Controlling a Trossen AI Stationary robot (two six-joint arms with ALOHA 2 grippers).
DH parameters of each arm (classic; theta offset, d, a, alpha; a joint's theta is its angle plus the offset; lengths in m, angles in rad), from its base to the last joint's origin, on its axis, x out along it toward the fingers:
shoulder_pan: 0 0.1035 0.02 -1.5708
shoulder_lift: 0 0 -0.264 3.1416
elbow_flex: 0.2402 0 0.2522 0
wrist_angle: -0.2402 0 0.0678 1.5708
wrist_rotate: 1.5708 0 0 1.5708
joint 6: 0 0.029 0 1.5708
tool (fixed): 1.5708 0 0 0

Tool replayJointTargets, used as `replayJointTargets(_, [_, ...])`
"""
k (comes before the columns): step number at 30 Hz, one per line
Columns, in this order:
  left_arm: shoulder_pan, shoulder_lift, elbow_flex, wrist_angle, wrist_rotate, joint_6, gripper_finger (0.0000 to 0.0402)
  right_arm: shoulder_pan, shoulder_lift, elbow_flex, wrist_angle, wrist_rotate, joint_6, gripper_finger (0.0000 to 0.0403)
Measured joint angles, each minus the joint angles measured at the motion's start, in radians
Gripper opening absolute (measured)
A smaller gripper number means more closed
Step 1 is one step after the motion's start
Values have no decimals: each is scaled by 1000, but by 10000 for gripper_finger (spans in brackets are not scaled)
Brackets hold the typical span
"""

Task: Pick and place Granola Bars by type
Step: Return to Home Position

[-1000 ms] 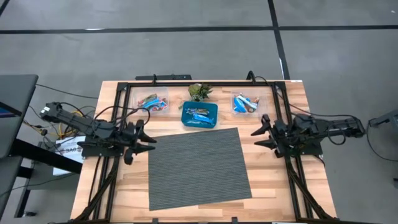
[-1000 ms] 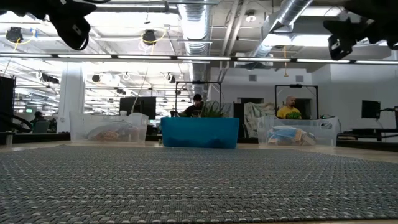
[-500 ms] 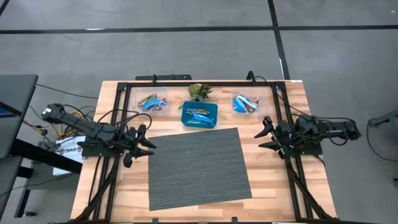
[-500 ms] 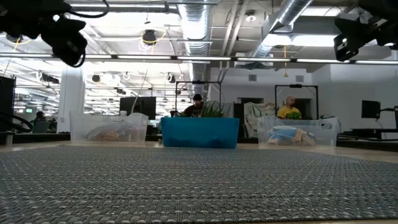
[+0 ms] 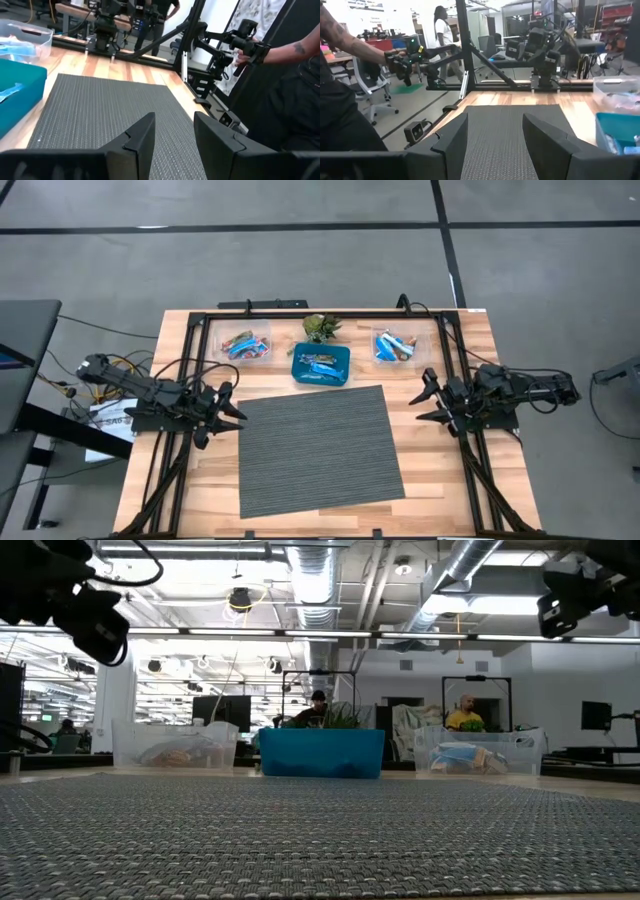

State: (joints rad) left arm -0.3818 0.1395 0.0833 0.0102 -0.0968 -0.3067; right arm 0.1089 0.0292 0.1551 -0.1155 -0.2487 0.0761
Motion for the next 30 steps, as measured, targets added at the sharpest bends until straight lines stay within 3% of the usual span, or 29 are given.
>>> replayJointTargets(14, [0, -51, -13, -53, -14, 9, 127, 0, 0, -6, 191, 31, -155, 181])
replayJointTargets(19, [0, -51, -13, -52, -14, 8, 127, 2, 0, -148, 437, 35, -130, 181])
replayJointTargets(26, [0, -51, -13, -50, -9, 4, 127, 0, -6, -143, 386, 42, -127, 181])
replayJointTargets(30, [0, -51, -13, -50, 11, 2, 127, 0, -5, -143, 225, 42, -65, 179])
